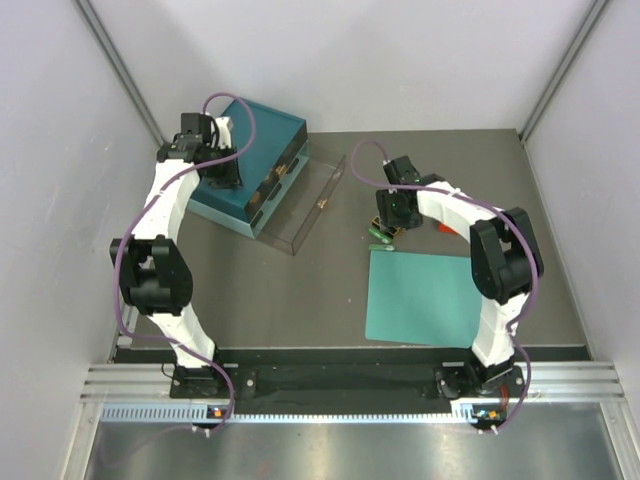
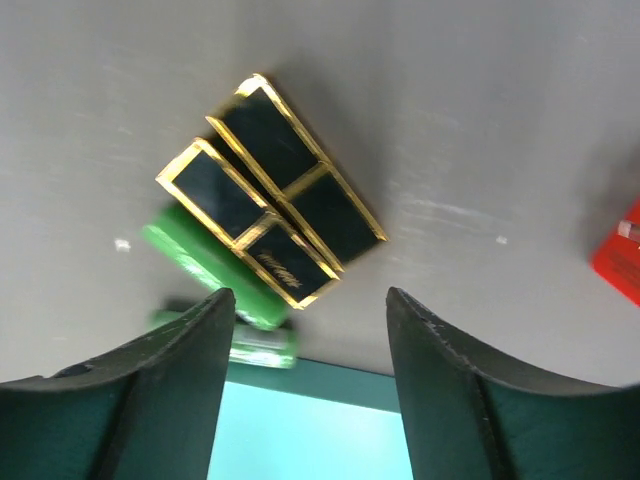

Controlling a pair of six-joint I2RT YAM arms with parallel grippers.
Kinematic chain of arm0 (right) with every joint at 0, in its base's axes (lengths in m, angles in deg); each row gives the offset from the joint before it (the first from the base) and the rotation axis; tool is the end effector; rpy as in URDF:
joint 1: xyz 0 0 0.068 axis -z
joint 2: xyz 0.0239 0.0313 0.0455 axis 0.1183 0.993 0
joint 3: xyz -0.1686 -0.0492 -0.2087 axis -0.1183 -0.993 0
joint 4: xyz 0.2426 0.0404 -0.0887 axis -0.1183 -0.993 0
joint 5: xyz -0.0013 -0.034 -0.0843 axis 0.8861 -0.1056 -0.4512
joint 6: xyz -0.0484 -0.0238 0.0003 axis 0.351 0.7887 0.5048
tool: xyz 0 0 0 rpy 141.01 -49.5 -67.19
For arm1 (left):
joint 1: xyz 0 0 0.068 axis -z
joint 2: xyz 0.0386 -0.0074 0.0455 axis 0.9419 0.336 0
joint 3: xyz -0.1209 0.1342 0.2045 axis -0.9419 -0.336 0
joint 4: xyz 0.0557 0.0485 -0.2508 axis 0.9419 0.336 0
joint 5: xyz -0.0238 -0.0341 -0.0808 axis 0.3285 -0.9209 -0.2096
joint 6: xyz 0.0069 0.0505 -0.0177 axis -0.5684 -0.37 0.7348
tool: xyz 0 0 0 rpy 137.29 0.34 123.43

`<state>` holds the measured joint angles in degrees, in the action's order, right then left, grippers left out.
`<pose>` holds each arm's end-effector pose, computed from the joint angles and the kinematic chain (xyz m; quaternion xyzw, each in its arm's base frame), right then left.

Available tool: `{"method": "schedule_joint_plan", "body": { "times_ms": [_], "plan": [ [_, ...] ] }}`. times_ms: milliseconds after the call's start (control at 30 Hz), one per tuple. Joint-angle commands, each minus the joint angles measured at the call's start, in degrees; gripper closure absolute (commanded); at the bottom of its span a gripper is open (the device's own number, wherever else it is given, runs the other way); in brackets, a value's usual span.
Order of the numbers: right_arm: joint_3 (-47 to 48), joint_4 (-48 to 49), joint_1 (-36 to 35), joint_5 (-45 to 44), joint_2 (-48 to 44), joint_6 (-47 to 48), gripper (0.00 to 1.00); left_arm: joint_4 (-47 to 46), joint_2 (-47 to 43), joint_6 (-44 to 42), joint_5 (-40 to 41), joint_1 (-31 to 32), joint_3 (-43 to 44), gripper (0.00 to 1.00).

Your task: Organize the makeup

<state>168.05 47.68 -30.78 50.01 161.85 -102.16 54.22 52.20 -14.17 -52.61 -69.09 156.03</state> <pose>0.3693 0.1606 0.2020 -0.0613 0.9693 0.0344 0.2358 0.3952 -0.0159 0.3182 0.0066 0.9428 -0.1090 0.3150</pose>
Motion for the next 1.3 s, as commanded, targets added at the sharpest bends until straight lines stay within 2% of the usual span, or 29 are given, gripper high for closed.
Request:
{"method": "schedule_joint_plan", "body": {
  "times_ms": [0,167,433,767,800,867,900,1000,1100,1267],
  "plan": [
    [-1.2,1.2,-0.8,-7.1,-2.9,3.4,0.36,9.0,4.8,0.1,-0.5,1.1,-4.4,0.69],
    [-2.3,3.9,-0.9,-8.8,-0.9,3.7,0.33,8.9,4.7,0.0,-0.4,1.2,-5.3,0.69],
    [2.0,5.0,-0.8,-9.5,5.4,3.9,0.32,9.0,4.8,-0.2,-0.2,1.2,-5.2,0.69],
    [6.3,5.7,0.3,-8.2,11.1,3.5,0.35,9.8,5.6,-0.6,0.4,1.2,-4.2,0.68],
    [6.1,6.1,0.5,-6.8,10.9,3.5,0.37,9.7,5.6,-0.6,0.5,1.2,-4.2,0.68],
    [4.9,8.1,0.9,-4.8,9.8,3.4,0.52,9.8,5.7,-0.6,0.7,1.2,-4.1,0.68],
    [4.5,8.5,1.0,-3.2,9.3,3.5,0.73,9.8,5.7,-0.6,0.7,1.2,-4.1,0.68],
    [4.0,9.3,1.1,-1.5,8.0,2.9,0.94,9.9,5.9,-0.6,0.7,1.2,-3.8,0.68],
    [4.4,9.5,1.1,-0.3,6.5,2.5,1.0,9.9,6.0,-0.6,0.7,1.2,-3.5,0.69],
    [8.4,8.9,1.1,1.9,4.4,1.1,1.0,9.9,6.2,-0.8,0.7,1.2,-3.1,0.69]
  ]
}}
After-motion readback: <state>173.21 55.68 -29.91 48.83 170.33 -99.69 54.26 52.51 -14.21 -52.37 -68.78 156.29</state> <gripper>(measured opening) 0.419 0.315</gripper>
